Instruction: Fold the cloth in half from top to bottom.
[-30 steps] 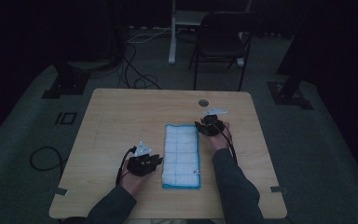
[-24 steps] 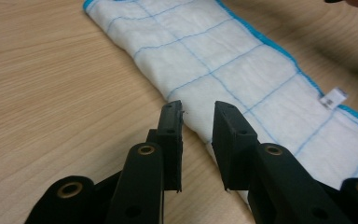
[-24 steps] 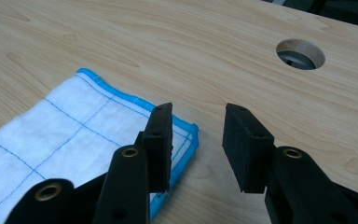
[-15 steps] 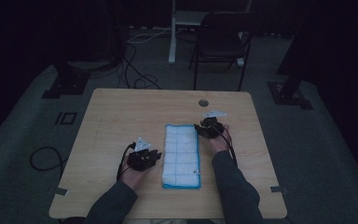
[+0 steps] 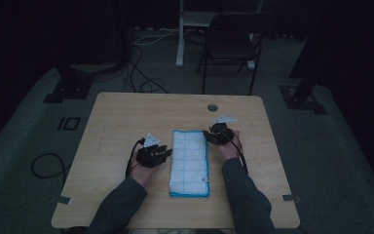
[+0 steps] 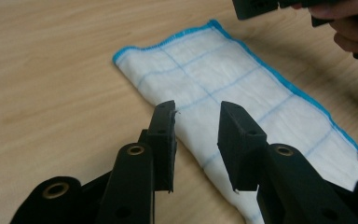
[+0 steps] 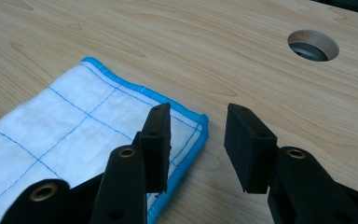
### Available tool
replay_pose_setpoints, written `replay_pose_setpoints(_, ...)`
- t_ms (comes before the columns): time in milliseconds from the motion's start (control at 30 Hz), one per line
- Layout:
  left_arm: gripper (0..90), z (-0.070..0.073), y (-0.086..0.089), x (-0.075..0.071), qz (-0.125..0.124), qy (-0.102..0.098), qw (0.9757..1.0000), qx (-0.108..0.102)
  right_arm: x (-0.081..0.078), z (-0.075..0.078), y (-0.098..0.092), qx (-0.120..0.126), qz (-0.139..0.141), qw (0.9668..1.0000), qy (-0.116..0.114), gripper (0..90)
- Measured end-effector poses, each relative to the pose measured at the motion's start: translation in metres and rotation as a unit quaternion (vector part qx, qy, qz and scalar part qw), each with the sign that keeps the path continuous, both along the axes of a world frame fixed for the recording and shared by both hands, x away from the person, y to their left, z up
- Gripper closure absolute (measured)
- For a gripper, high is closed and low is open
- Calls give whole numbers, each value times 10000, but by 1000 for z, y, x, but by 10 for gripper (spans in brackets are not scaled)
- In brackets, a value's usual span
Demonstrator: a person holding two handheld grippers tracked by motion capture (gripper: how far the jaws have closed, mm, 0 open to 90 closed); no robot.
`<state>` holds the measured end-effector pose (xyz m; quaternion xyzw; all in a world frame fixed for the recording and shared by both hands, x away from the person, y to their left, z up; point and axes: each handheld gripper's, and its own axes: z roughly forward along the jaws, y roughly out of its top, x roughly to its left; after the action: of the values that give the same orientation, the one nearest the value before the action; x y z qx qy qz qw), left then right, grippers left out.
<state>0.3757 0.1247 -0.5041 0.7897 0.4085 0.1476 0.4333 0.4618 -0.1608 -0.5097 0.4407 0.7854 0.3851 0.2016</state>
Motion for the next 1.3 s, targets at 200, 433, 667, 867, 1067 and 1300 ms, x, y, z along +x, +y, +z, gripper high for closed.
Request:
replay_pose_setpoints(200,668,2,-5,12,59,-10,10000,-32,-1,0,1,17,13,10000,-8,608)
replay_pose_setpoints(433,667,1,-12,27,143,7,9999,8,-1,-1,2,34,26,10000,17,608)
replay_pose_setpoints(667,662,-2,-19,44,269,44,9996,78,0,-3,3,68,3,10000,51,607)
replay_pose_setpoints(867,659,-5,-24,58,331,90,9994,78,0,-4,4,80,-3,9999,90,608)
replay_pose_setpoints(1067,647,-13,-29,71,352,253,9989,156,2,-9,7,72,-7,9997,218,579)
replay_pose_setpoints(1300,624,-26,-37,83,424,474,9975,315,7,-16,16,37,47,9993,369,521)
